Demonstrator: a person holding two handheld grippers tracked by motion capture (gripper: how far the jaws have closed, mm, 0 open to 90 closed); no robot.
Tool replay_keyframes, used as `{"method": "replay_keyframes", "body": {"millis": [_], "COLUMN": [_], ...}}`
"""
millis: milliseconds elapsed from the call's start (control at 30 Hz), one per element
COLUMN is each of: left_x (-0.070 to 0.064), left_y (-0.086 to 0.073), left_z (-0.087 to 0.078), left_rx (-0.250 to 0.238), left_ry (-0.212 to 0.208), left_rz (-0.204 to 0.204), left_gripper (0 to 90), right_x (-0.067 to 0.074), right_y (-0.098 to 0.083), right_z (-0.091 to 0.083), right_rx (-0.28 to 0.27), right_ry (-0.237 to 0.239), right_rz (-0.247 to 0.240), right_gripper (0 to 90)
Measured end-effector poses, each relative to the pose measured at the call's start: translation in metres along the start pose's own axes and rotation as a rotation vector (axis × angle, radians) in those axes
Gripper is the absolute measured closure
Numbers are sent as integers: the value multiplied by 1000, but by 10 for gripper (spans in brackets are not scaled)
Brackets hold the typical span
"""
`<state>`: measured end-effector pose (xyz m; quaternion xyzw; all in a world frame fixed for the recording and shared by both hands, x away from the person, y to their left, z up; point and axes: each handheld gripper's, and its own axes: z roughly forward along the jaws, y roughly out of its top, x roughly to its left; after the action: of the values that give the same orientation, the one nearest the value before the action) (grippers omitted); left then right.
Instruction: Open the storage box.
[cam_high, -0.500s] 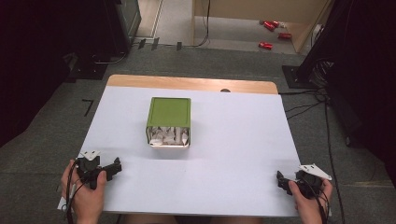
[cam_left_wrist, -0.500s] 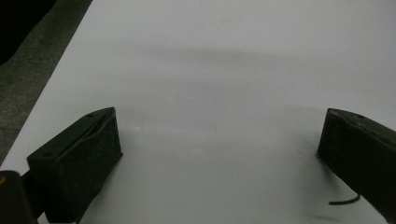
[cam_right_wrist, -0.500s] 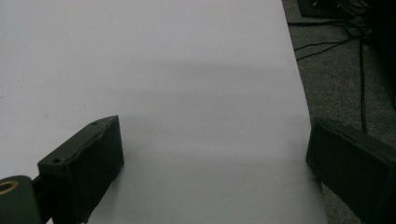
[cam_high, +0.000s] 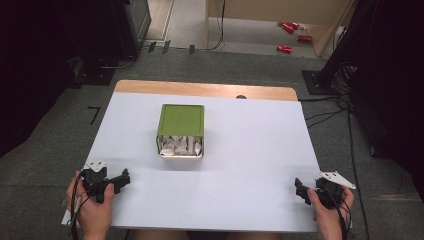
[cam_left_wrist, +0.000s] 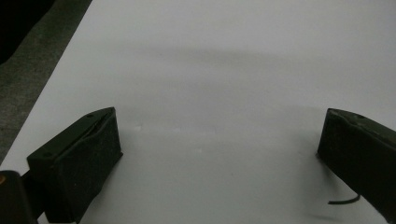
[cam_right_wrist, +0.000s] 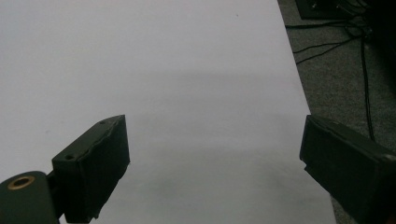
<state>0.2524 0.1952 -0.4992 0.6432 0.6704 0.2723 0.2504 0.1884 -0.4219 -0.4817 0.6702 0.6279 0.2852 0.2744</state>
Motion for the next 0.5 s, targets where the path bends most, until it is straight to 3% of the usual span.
{"method": "replay_keyframes", "body": {"millis": [267, 500], "left_x": [0, 0], "left_y": [0, 0], "left_z": [0, 0], "left_rx": [0, 1], "left_ry": [0, 0], "left_rz": [-1, -1], "left_gripper": [0, 0], "right_x": [17, 41], "right_y": [15, 30], "right_z": [-7, -11], "right_rx": [-25, -42], "right_ry": [38, 64], "right_rz": [-6, -45], "right_gripper": [85, 85]}}
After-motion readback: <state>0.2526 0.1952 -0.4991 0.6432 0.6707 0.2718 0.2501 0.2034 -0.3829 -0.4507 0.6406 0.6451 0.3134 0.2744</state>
